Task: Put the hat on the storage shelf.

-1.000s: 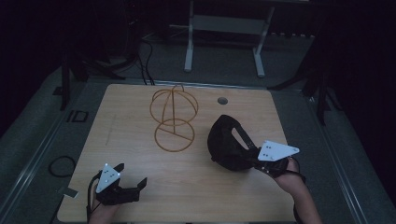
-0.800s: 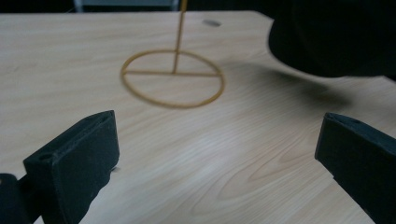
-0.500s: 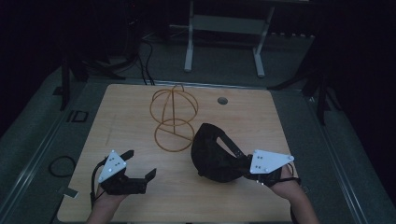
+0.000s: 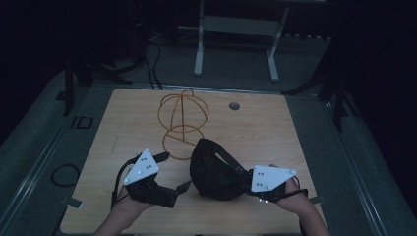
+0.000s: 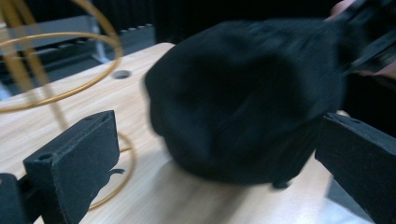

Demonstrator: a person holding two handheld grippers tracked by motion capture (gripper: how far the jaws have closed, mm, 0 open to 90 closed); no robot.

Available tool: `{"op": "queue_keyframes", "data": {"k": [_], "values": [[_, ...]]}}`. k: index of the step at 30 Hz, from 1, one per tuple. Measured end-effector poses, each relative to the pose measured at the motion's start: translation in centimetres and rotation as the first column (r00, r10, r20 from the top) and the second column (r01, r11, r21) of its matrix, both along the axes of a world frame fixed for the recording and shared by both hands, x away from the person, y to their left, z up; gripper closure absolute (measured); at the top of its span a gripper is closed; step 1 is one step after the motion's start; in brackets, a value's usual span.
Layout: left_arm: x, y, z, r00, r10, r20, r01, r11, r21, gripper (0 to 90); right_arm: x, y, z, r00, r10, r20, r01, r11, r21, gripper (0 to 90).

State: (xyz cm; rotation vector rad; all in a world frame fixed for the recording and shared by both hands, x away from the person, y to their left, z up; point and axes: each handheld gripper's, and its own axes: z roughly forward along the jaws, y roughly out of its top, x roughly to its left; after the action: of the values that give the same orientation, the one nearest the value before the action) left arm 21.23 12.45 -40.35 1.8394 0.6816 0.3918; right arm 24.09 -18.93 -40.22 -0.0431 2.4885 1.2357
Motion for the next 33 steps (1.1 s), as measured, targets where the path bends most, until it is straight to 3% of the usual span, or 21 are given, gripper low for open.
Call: {"op": "queue_keyframes", "data": {"k": [2,3,8,11,19,24,26,33], "values": [[0.0,-0.4,0.2,0.9999,-0.003,0.011,0.003,0.9999,0.012,0.4,0.0,0.3,-0.1,1.0,0.009,-0.003,-0.009,0.9999,-0.006,89.6],[0.1,-1.1,0.6,0.9992,-0.041,0.004,0.041,0.9991,-0.008,0.4,-0.1,0.4,-0.1,0.9999,0.013,-0.003,-0.013,0.9999,-0.006,89.6],[0.6,-2.2,0.9,0.9965,-0.082,-0.017,0.082,0.9966,-0.008,0.4,-0.2,1.0,-0.1,0.9995,0.031,0.005,-0.03,0.9993,-0.023,89.6],[1.2,-2.9,0.8,0.9924,-0.111,-0.054,0.111,0.9938,-0.002,0.4,-0.4,1.4,-0.1,0.9989,0.045,0.013,-0.045,0.9983,-0.037,89.6],[1.9,-3.5,-0.2,0.984,-0.141,-0.109,0.142,0.9899,0.0,0.6,-0.8,1.8,-0.3,0.9956,0.093,0.013,-0.092,0.9947,-0.045,89.6],[2.0,-3.8,-0.5,0.9808,-0.142,-0.134,0.144,0.9896,0.006,12.0,-0.8,2.0,-0.3,0.9944,0.103,0.023,-0.102,0.9933,-0.053,89.6],[1.9,-3.9,-0.5,0.9819,-0.144,-0.123,0.147,0.989,0.015,20.7,-0.8,2.0,-0.3,0.9945,0.103,0.02,-0.102,0.9935,-0.05,89.6],[1.7,-4.2,-0.8,0.9832,-0.145,-0.111,0.149,0.9885,0.025,66.1,-0.6,1.9,-0.4,0.9947,0.101,0.018,-0.1,0.9939,-0.046,89.6]]}}
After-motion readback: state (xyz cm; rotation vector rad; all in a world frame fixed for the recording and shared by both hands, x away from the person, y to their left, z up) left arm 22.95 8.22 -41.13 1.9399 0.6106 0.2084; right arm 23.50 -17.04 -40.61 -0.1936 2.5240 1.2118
